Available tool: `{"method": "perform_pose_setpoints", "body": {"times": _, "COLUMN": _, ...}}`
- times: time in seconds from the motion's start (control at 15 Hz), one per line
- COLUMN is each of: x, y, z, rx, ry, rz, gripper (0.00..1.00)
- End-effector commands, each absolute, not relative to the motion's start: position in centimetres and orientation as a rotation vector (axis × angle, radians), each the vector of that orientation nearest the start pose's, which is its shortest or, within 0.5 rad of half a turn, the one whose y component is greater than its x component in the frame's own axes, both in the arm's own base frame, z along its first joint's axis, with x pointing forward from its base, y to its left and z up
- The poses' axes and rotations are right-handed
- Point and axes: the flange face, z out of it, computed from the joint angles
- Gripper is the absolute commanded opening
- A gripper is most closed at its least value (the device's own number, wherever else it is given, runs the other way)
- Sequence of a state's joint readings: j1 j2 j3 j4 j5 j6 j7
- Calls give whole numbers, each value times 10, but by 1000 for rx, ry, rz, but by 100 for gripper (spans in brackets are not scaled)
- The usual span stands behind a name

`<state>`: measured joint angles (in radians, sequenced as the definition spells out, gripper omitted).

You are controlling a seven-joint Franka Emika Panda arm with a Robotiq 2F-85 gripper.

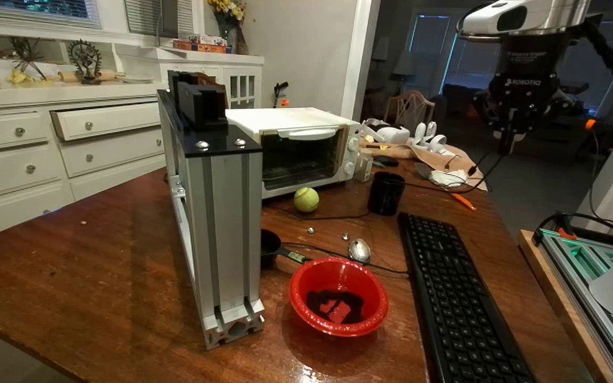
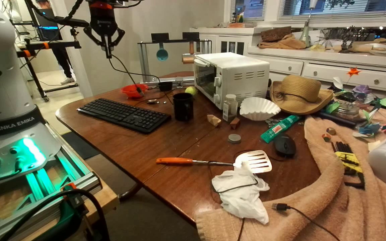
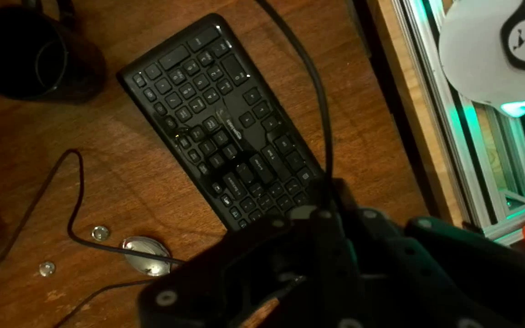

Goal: Move the black cable backwards

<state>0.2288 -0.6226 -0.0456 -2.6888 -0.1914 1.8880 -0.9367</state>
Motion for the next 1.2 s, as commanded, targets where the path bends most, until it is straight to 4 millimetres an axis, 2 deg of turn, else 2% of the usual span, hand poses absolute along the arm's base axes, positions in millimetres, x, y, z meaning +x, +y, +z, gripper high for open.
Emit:
{"method": "perform_pose_setpoints", "body": {"times": 0.0, "x": 357, "y": 47, "z": 412, "rx": -2479, "ry": -2088, "rz": 372, "gripper": 1}}
{"method": "perform_pose_setpoints", "body": {"times": 0.33, "x": 407, "y": 53, "z": 437, "rx": -2340, "ry": -2361, "rz": 347, "gripper": 1}}
{"method": "perform_pose_setpoints", "body": {"times": 0.53, "x": 439, "y": 57, "z": 455, "rx": -2324, "ry": -2383, "rz": 257, "gripper": 1}}
{"method": "perform_pose_setpoints", "body": {"times": 0.6, "x": 416, "y": 56, "z": 451, "rx": -2353, "ry": -2354, "rz": 274, "gripper": 4}}
{"method": "perform_pose_setpoints", "body": {"times": 0.73, "x": 431, "y": 57, "z": 457, "rx": -2348, "ry": -2370, "rz": 260, "gripper": 4}}
{"method": "perform_pose_setpoints", "body": {"times": 1.0, "x": 437, "y": 58, "z": 455, "rx": -2342, "ry": -2370, "rz": 270, "gripper": 1}}
{"method": "perform_pose_setpoints", "body": {"times": 1.13, "x": 451, "y": 60, "z": 451, "rx": -2377, "ry": -2378, "rz": 279, "gripper": 1}}
